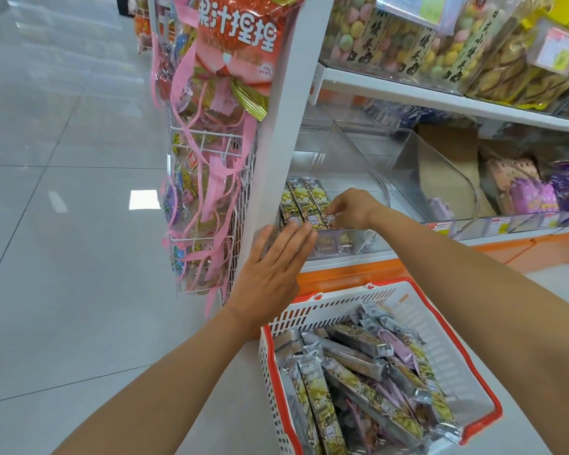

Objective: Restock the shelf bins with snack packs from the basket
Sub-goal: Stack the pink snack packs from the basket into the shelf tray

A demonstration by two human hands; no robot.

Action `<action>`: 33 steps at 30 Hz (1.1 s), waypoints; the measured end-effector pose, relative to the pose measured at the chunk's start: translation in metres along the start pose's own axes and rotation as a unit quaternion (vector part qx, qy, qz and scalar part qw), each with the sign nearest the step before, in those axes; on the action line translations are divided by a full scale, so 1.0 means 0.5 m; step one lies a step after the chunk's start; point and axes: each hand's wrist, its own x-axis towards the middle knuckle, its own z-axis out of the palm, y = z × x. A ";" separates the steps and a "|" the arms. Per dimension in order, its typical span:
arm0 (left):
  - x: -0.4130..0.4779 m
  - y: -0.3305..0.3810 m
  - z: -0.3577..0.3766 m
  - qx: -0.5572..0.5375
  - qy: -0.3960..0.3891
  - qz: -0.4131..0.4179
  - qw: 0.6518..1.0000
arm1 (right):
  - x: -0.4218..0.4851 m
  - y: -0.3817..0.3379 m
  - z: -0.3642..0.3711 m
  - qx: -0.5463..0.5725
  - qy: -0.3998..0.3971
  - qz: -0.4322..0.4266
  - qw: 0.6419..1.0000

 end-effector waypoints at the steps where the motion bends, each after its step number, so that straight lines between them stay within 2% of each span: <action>1: 0.000 0.001 -0.002 0.003 -0.005 -0.002 1.000 | -0.002 0.002 -0.002 0.004 0.015 -0.011 1.000; 6: 0.000 0.020 -0.025 -0.003 -0.022 -0.025 0.999 | -0.042 0.012 -0.019 0.089 0.090 -0.079 0.989; 11: -0.026 0.060 -0.037 -0.049 -0.028 -0.011 0.998 | -0.141 0.017 -0.022 0.190 0.163 -0.186 0.950; 15: -0.056 0.099 -0.032 -0.108 -0.102 0.006 0.989 | -0.210 0.046 0.037 0.218 0.175 -0.200 0.939; 18: -0.097 0.119 -0.019 -0.136 -0.224 -0.017 0.965 | -0.233 0.084 0.134 0.207 0.122 -0.151 0.959; 21: -0.153 0.133 0.002 -0.111 -0.310 -0.027 0.944 | -0.257 0.118 0.244 0.160 0.033 -0.104 0.981; 23: -0.186 0.138 0.013 -0.097 -0.357 -0.008 0.929 | -0.277 0.134 0.314 0.151 -0.026 -0.074 0.986; 25: -0.206 0.132 0.019 -0.098 -0.416 -0.023 0.904 | -0.294 0.146 0.372 0.122 -0.101 -0.060 0.986; 28: -0.221 0.134 0.031 -0.096 -0.441 -0.048 0.891 | -0.309 0.158 0.431 0.105 -0.172 -0.044 0.979; 33: -0.229 0.138 0.040 -0.108 -0.443 -0.066 0.887 | -0.316 0.155 0.473 0.154 -0.153 -0.034 0.975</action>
